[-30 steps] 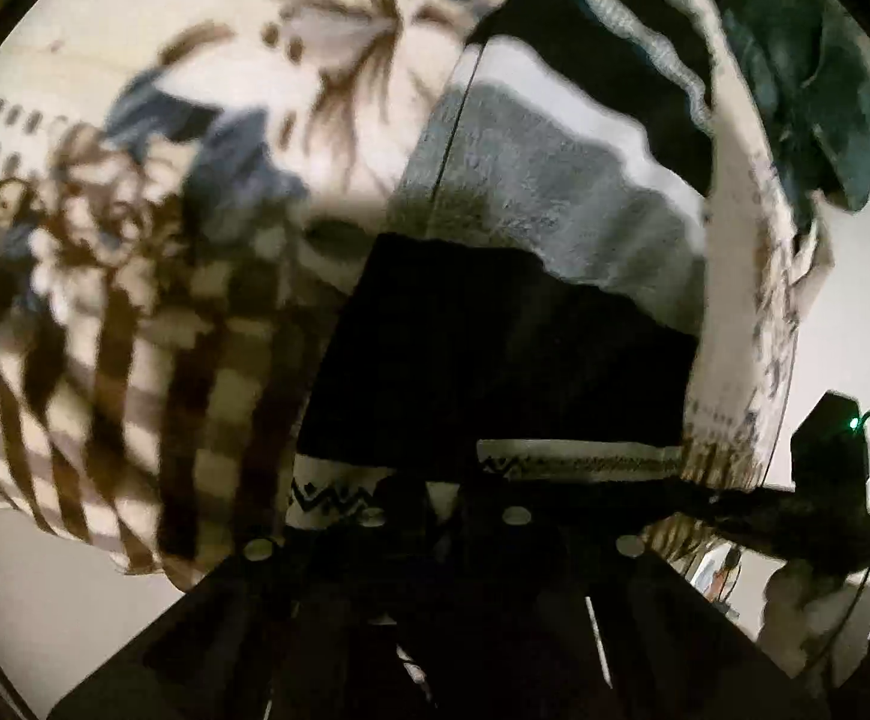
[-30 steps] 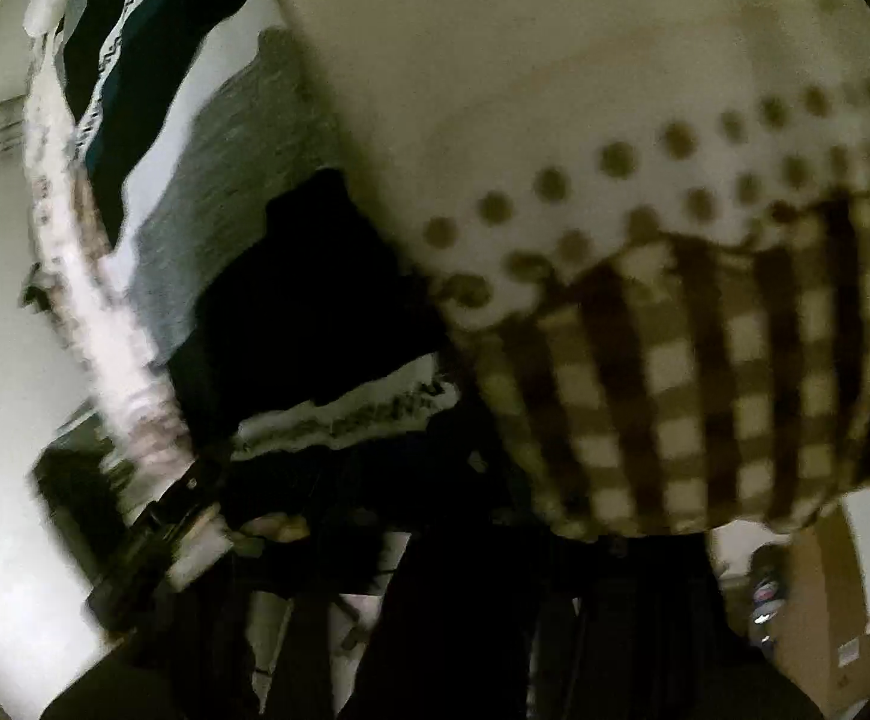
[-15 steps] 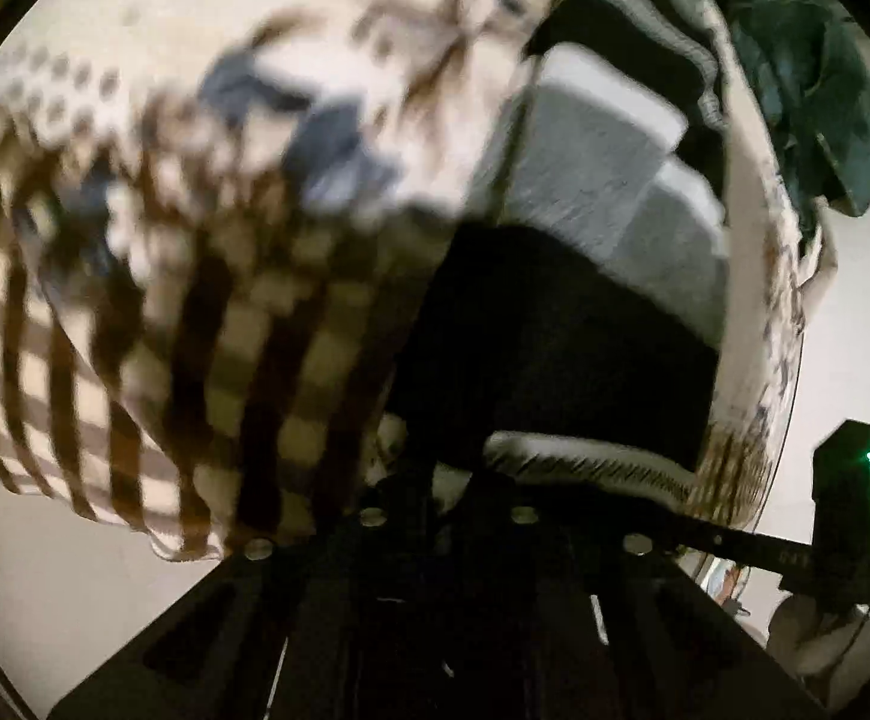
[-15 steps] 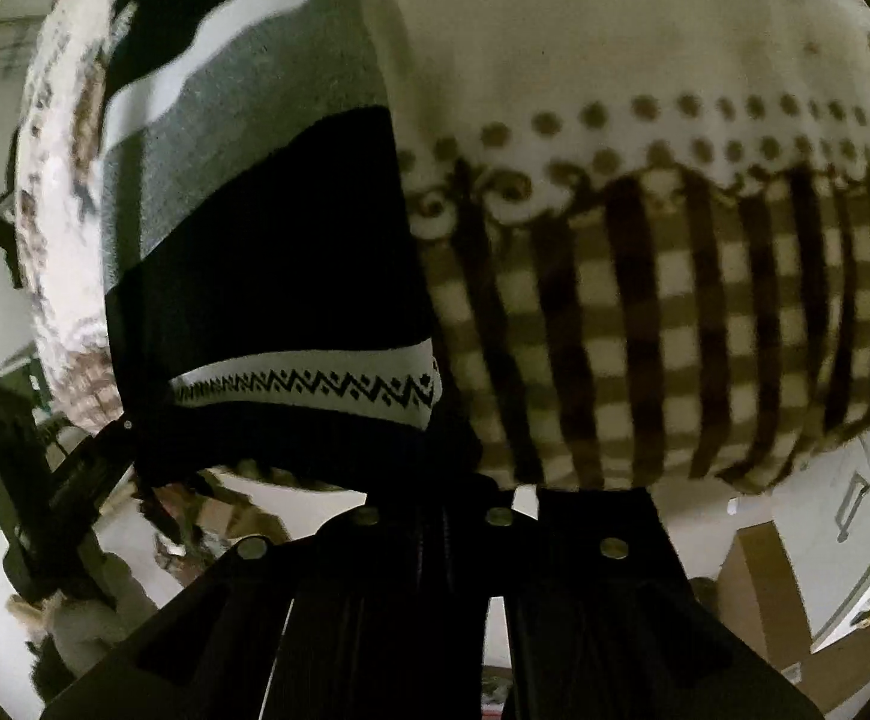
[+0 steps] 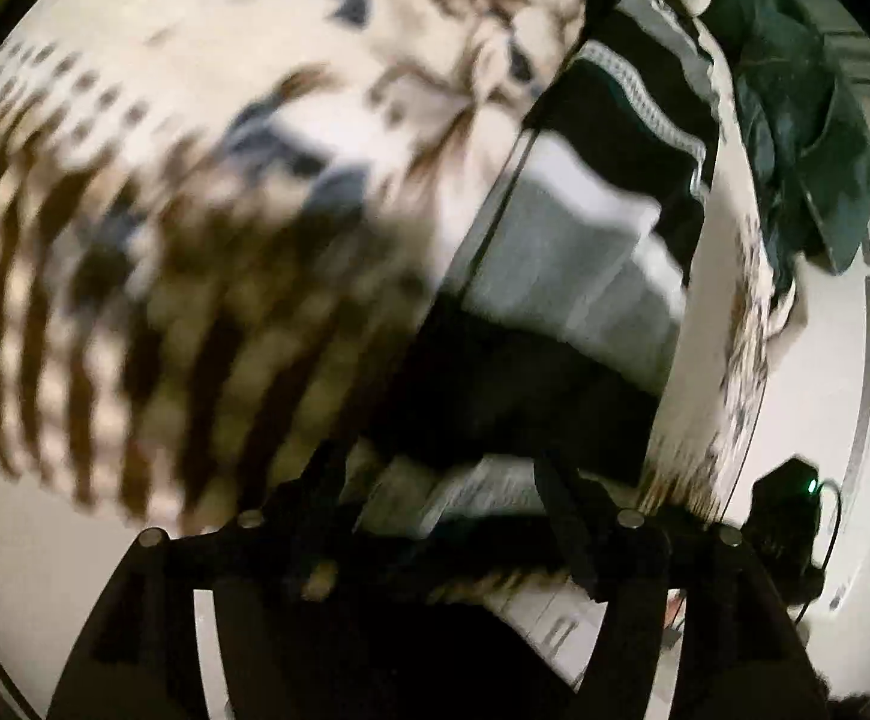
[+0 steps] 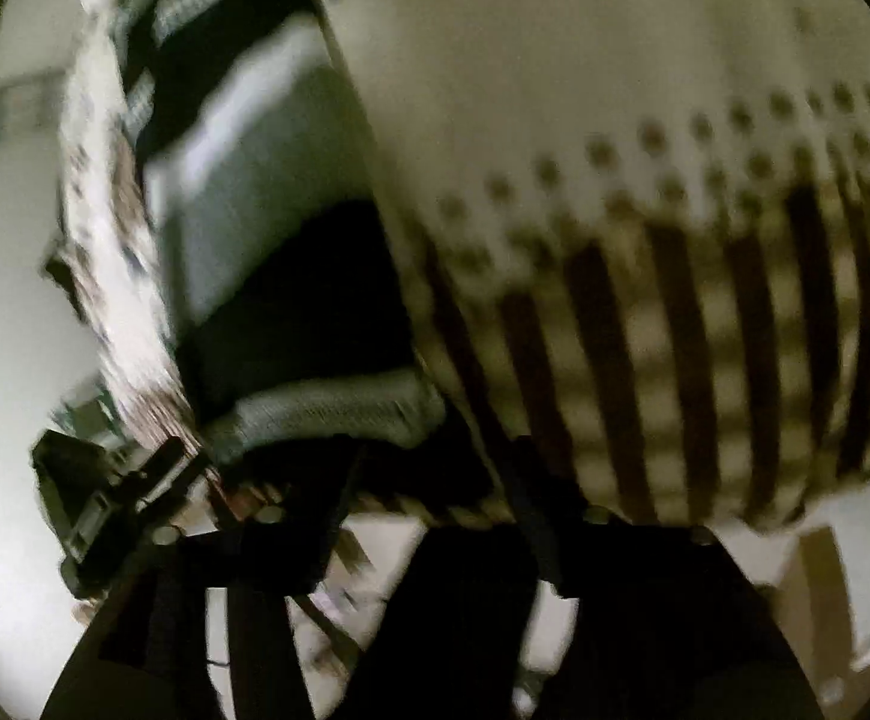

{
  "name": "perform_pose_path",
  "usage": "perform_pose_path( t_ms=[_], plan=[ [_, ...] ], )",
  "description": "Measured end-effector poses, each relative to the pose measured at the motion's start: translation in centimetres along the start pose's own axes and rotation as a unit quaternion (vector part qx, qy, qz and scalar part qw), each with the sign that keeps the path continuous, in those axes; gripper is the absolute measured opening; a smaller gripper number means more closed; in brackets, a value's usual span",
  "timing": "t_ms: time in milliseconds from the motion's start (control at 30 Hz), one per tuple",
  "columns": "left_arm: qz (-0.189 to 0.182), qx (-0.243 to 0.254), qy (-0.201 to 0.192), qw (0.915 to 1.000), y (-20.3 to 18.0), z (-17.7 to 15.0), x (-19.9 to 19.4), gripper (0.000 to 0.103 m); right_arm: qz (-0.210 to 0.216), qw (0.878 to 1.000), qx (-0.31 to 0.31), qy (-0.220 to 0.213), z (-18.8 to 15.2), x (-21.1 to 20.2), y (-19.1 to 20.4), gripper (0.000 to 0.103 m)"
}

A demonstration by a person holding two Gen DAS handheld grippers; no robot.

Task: Fold small clothes

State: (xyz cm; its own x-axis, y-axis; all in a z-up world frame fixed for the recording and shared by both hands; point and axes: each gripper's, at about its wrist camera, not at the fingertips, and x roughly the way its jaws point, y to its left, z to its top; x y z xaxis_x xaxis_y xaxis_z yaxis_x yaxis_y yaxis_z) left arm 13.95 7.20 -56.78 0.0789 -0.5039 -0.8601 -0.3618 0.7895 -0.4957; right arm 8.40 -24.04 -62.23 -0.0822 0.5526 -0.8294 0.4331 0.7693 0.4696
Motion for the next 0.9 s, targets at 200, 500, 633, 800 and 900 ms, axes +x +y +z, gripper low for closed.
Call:
perform_pose_path(
  t_ms=[200, 500, 633, 800, 900],
  plan=[
    [0.038, 0.032, -0.032, 0.9983, -1.6, 3.4, 3.5, 0.014, -0.004, 0.998, 0.024, 0.058, -0.3, 5.7, -1.1, 0.009],
    [-0.004, 0.036, -0.027, 0.999, -0.4, 3.2, 1.5, 0.083, -0.002, 0.999, -0.033, 0.036, -0.2, 4.2, 0.5, 0.065],
    [-0.045, 0.021, 0.017, 0.9986, 2.8, 2.2, 3.2, 0.083, 0.072, 0.996, -0.011, 0.043, 0.1, 6.0, -0.8, 0.071],
    [-0.072, 0.038, 0.045, 0.9956, 3.4, 0.8, 5.6, 0.089, 0.12, 0.992, 0.002, 0.049, -0.2, 8.7, -1.9, 0.072],
    [-0.075, 0.05, 0.048, 0.9948, 2.5, 0.2, 5.8, 0.092, 0.16, 0.985, 0.023, 0.062, -0.8, 9.5, -2.1, 0.072]
  ],
)
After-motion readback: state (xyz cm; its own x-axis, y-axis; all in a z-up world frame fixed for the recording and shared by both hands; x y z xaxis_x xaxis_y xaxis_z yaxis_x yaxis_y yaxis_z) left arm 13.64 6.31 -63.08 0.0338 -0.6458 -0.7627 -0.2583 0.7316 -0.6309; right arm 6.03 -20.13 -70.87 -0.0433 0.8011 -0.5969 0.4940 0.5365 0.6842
